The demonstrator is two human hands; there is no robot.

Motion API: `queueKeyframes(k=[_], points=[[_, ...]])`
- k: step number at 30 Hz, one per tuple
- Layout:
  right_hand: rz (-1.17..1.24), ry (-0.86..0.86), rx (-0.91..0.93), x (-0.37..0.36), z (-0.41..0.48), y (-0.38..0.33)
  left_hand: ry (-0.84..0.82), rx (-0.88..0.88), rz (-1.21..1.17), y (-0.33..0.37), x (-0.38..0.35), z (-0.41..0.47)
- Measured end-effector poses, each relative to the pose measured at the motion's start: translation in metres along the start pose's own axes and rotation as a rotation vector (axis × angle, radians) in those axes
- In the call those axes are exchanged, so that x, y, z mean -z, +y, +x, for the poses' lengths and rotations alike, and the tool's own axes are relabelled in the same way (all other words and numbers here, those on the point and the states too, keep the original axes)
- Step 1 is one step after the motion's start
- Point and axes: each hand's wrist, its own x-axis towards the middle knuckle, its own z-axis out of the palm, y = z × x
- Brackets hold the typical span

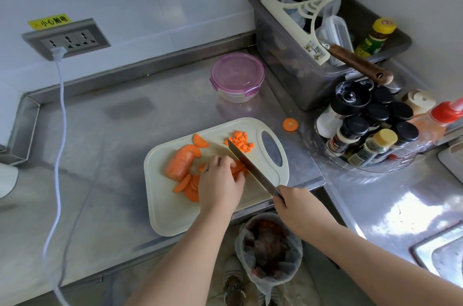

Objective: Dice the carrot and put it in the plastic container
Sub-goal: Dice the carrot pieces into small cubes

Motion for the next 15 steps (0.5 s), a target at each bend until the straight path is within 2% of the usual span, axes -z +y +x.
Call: queueKeyframes(k=[5, 15], points=[[-0.001, -0.004, -0.002, 0.0004, -0.0006, -0.0003, -0.008, -0.035, 0.062, -0.0029, -0.0019, 0.0004], [-0.007, -0.015, 0.002, 0.0006, -0.0026, -0.0028, -0.013, -0.018, 0.011, -0.0050, -0.0019, 0.0002]])
